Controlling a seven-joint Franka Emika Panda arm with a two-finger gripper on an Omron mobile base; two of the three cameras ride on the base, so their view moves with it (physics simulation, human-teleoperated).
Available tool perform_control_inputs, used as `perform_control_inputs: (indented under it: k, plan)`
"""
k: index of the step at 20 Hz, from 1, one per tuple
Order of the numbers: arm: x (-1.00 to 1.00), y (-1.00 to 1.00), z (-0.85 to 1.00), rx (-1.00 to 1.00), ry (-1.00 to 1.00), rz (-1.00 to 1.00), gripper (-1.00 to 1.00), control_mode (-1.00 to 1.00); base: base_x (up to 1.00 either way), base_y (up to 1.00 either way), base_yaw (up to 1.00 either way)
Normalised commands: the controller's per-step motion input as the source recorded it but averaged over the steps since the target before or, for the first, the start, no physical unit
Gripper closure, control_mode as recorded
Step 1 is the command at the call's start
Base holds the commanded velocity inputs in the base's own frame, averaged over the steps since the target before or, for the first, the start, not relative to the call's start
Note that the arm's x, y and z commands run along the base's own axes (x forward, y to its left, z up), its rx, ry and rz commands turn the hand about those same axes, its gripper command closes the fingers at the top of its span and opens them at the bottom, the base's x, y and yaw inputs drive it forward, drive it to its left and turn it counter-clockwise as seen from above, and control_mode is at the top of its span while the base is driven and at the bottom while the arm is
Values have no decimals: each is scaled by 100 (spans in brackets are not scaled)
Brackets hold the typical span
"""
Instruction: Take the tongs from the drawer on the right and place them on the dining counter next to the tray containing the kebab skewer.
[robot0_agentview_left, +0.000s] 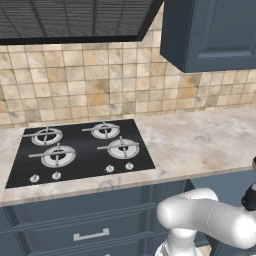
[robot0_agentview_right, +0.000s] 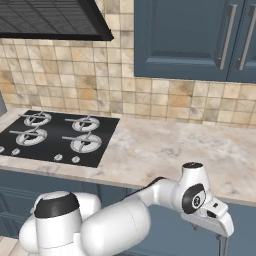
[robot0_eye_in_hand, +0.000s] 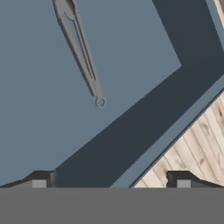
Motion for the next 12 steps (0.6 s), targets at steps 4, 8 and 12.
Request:
perform_control_inputs:
  k: [4,8,12]
  plan:
    - [0,0,-11,1,0,13,-100,-100,0,0,0]
    - [0,0,-7,7,1,12,-100,-100,0,0,0]
    - [0,0,0,13,6,12,-100,-100,0,0,0]
